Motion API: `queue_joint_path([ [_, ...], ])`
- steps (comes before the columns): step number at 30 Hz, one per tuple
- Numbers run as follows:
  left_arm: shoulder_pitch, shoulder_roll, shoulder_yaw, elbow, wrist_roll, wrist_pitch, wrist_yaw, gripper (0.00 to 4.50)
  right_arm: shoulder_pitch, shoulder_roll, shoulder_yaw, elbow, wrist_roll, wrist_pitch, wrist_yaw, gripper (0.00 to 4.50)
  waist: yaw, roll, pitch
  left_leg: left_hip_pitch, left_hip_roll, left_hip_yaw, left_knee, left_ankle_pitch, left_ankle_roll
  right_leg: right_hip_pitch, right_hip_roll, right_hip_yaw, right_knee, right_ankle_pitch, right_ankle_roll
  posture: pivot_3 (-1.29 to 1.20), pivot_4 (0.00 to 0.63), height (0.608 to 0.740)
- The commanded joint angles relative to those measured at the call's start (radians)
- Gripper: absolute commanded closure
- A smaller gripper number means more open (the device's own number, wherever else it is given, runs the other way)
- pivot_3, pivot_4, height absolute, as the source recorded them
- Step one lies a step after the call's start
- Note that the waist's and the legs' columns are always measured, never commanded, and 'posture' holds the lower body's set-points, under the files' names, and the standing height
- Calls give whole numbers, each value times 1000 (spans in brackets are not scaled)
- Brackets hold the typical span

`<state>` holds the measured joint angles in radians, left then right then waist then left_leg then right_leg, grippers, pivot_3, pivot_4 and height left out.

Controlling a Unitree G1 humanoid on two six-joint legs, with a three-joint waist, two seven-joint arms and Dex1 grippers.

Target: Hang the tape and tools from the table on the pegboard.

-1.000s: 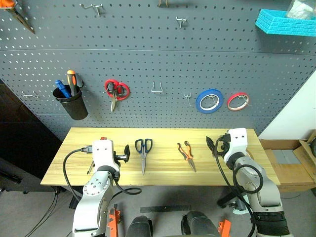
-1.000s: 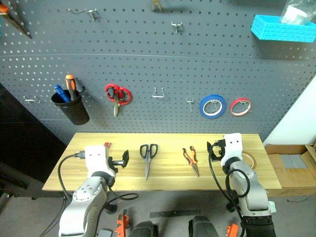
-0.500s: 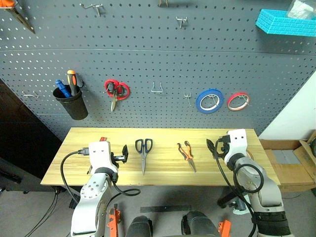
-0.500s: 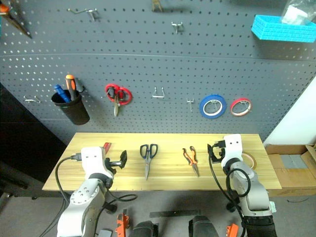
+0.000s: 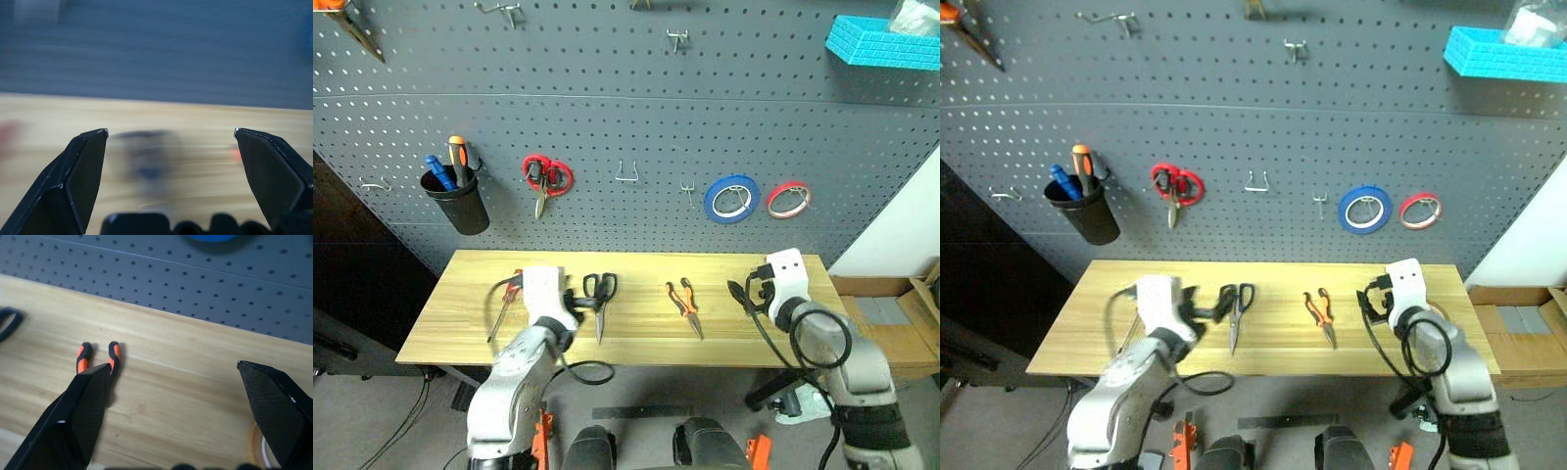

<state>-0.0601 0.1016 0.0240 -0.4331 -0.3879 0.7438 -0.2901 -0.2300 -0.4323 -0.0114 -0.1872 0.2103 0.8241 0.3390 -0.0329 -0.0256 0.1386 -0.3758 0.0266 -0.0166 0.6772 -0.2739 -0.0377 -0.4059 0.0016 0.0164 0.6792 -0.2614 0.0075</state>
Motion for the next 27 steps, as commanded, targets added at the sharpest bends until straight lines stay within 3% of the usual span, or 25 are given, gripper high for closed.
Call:
queue_joint_path([
  [1,-89,-9,-32,-14,-158,114,-97,28,-67,-63,15,87,4,30,85,0,-2,-2,7,0,0,0,0,0,0,0,0,0,0,0,0,-47,159,740],
  [7,-215,20,-124,80,-168,192,-135,28,-211,-103,18,286,-16,31,117,0,-18,1,36,-3,2,-3,-2,-1,1,-2,4,2,-1,1,2,-42,196,740],
  [15,-318,-3,-303,216,-57,97,-164,28,-348,-98,50,557,-60,8,146,0,-15,1,79,-6,2,-5,-3,-1,1,-4,4,1,-2,1,1,-32,254,740],
  [27,-292,-22,-416,245,20,44,-175,28,-468,-116,-46,848,-82,47,59,0,-19,3,158,-9,2,-6,-6,-1,1,-8,-2,3,-2,0,3,-47,348,740],
])
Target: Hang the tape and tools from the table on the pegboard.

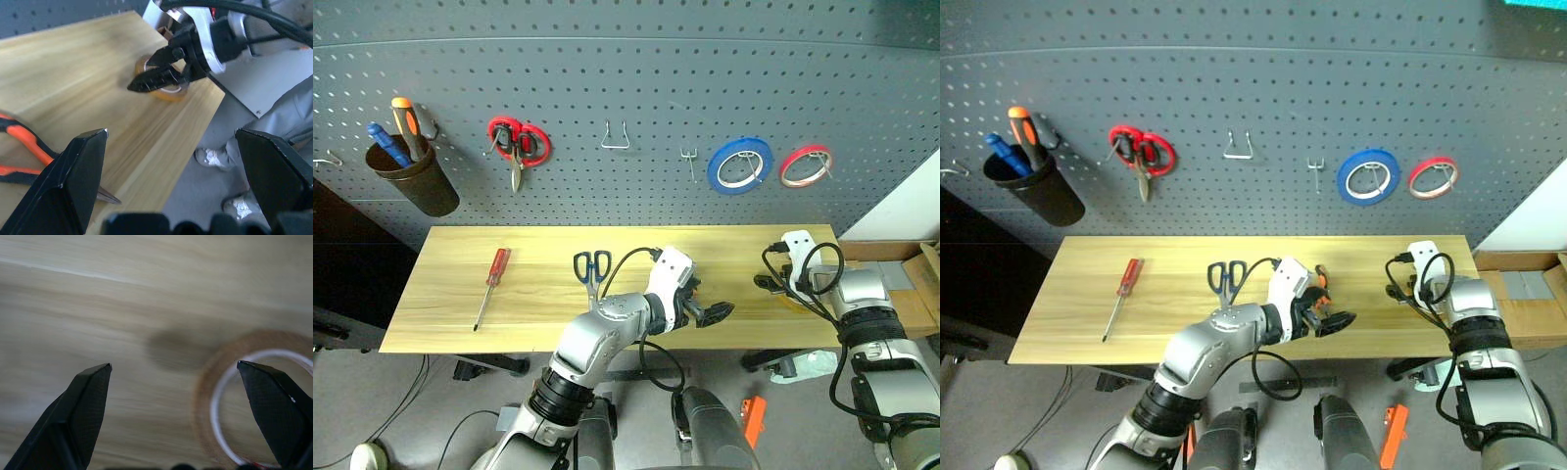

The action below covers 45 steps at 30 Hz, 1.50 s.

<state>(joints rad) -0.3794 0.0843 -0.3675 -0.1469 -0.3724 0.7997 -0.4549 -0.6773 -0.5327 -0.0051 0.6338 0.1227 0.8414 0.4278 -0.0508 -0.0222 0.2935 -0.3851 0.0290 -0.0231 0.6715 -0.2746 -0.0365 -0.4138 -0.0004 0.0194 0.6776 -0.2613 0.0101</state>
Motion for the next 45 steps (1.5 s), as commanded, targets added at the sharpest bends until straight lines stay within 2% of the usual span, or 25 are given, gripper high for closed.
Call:
queue_joint_path([
  [1,34,1,-31,-47,9,-10,-11,28,-22,-14,-60,44,4,33,-40,0,-2,-1,7,0,0,0,-2,0,0,-1,-1,1,0,0,0,-44,351,740],
  [10,52,13,-16,-85,9,9,-8,28,-88,33,-155,241,35,32,-104,0,1,-6,22,-1,-1,0,-7,0,-1,-4,-7,1,-1,0,1,-13,354,740],
  [13,53,13,-11,-91,9,13,-4,28,-117,39,-163,281,39,48,-78,0,1,-8,23,-1,-1,0,-7,0,-1,-4,-7,1,-1,-1,3,-13,352,740],
  [17,51,11,-7,-91,8,16,-3,0,-133,36,-157,305,27,56,-49,901,1,-8,23,-1,-1,0,-7,0,-1,-4,-7,0,-1,-3,6,-15,343,740],
  [25,30,8,2,-74,12,10,-6,0,-115,31,-138,291,6,52,-34,3641,0,-8,23,-1,-1,0,-8,0,-2,-4,-7,0,-1,-3,6,-23,337,740],
  [27,26,9,6,-69,13,9,-8,0,-107,31,-136,280,4,53,-34,4206,0,-8,23,-1,0,0,-8,0,-2,-4,-7,0,-1,-3,6,-24,336,740],
  [32,24,14,13,-70,10,7,-15,0,-59,31,-129,203,7,80,-26,4247,1,-8,23,-1,0,0,-9,1,-5,-4,-7,0,-2,-3,7,-29,327,740],
  [35,35,28,20,-86,10,-7,-25,0,2,25,-110,75,11,93,-7,4247,3,-8,23,-1,0,0,-9,2,-7,-4,-7,0,-3,-3,7,-29,315,740],
  [38,67,50,68,-130,-4,-54,-39,0,97,13,-87,-168,33,102,31,4247,4,-6,21,-5,0,-1,-10,2,-9,-6,-9,-1,-3,-4,8,-39,294,740],
  [41,139,92,173,-213,-28,-78,-25,0,249,-10,-60,-534,72,130,78,4247,3,-2,19,-11,1,-2,-9,2,-11,-12,-10,-3,-2,-3,6,-55,260,740],
  [45,227,148,238,-274,-12,-160,-27,0,430,-27,-37,-862,112,113,117,4247,3,1,14,-15,-1,-2,-9,2,-13,-17,-12,-3,-1,-3,7,-67,211,740],
])
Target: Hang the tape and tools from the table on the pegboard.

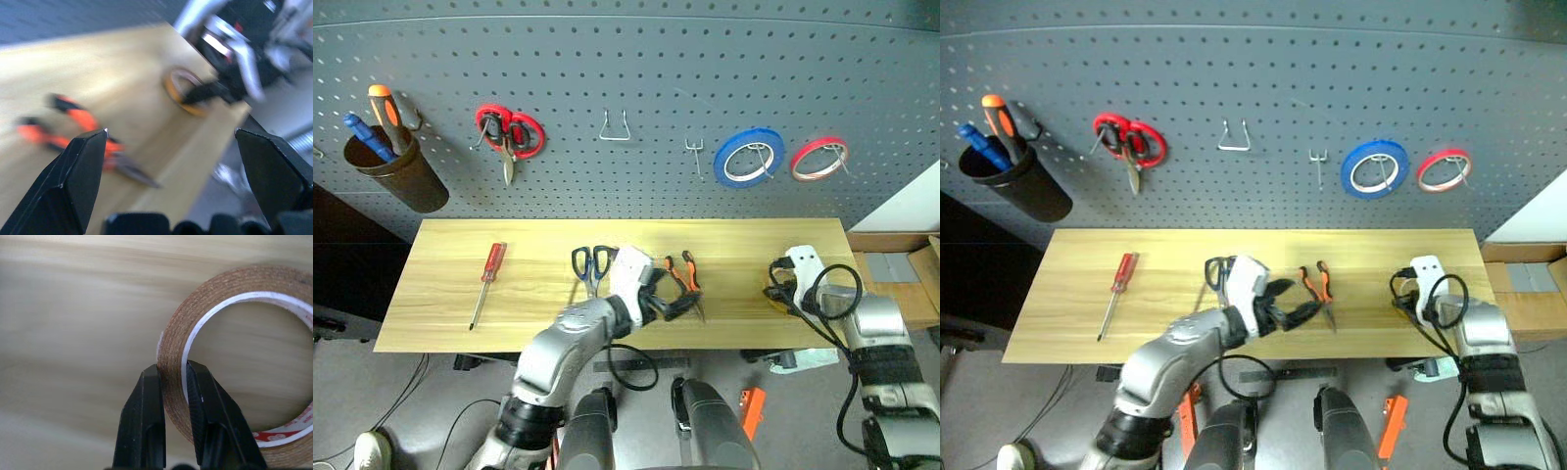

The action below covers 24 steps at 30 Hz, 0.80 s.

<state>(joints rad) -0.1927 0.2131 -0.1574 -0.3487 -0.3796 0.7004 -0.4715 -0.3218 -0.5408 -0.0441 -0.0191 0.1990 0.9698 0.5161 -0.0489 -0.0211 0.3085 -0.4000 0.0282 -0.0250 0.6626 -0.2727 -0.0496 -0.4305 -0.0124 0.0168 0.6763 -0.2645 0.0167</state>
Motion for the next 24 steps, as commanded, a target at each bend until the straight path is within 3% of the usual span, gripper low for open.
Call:
queue_joint_path([
  [1,56,31,40,-85,-5,-65,-9,0,121,-22,9,-278,43,-43,41,4247,3,0,-6,0,-1,0,0,0,0,0,-1,0,0,0,0,-69,203,740],
  [5,104,35,111,-150,-64,-43,14,0,262,-19,23,-468,32,-224,58,4247,14,-1,-26,-1,-3,-1,1,0,-1,0,-2,-1,-1,-3,6,-80,160,740],
  [9,134,18,171,-199,-127,-35,35,0,297,46,21,-538,36,-381,31,4247,14,-5,-62,-1,-3,1,2,0,0,1,-2,-1,-2,-2,8,-82,104,740],
  [14,168,-28,275,-331,-264,-65,70,0,177,160,57,-503,3,-579,-26,4247,1,-11,-112,7,-1,1,2,-2,4,8,5,0,-2,-1,7,-60,62,740],
  [19,165,-10,308,-323,-269,-103,87,0,116,188,97,-426,-42,-691,-34,4247,7,-11,-159,11,-2,2,2,0,3,12,11,-1,-1,1,3,-47,38,740],
  [24,124,13,287,-264,-238,-139,83,0,57,220,150,-319,-77,-781,-22,4247,7,-12,-175,23,-2,4,2,1,4,20,14,0,0,2,-1,-41,24,740],
])
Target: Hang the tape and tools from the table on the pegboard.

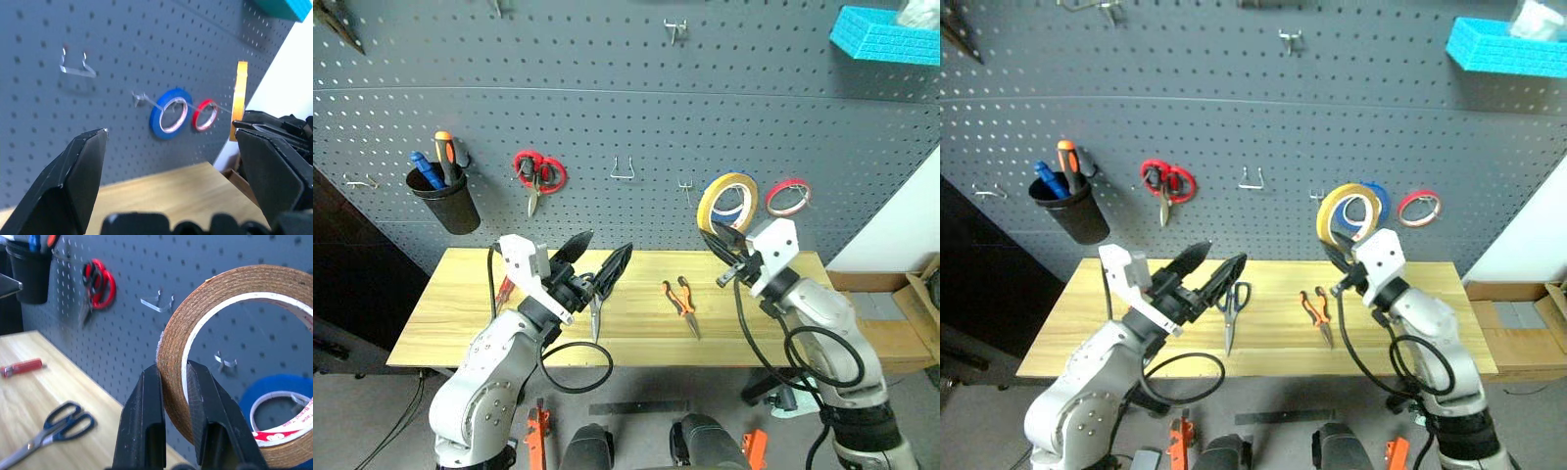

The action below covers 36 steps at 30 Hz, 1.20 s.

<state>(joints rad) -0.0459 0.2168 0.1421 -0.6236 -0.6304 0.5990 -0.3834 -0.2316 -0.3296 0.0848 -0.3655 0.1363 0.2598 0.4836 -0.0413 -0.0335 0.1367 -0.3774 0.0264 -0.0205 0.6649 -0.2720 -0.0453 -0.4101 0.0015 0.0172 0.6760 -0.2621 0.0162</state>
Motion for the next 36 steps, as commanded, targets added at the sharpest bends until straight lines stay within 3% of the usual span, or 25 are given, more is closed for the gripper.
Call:
queue_joint_path([
  [1,-28,11,-17,20,16,-44,-6,0,-39,10,29,47,-18,-83,15,4247,0,0,-8,2,0,0,0,0,0,2,0,0,0,0,0,-41,24,740],
  [9,-87,5,-37,98,33,-96,-5,0,-166,29,111,317,-69,-180,81,4247,0,0,-22,5,1,2,0,0,1,3,2,2,2,0,-2,-37,24,740],
  [19,-107,-17,-109,146,55,-133,-16,0,-372,84,92,746,-146,-332,-5,4247,2,0,-24,5,1,3,0,0,1,3,2,3,2,4,-7,-8,10,740],
  [31,-108,-10,-126,168,78,-156,-22,0,-500,192,47,918,-119,-218,-53,4247,2,1,-27,6,2,4,0,0,1,3,2,5,4,4,-8,1,18,740],
  [36,-107,-7,-115,168,82,-154,-25,0,-462,183,38,852,-117,-155,-53,2679,10,1,-27,6,2,4,0,0,1,3,2,5,4,4,-8,4,26,740],
])
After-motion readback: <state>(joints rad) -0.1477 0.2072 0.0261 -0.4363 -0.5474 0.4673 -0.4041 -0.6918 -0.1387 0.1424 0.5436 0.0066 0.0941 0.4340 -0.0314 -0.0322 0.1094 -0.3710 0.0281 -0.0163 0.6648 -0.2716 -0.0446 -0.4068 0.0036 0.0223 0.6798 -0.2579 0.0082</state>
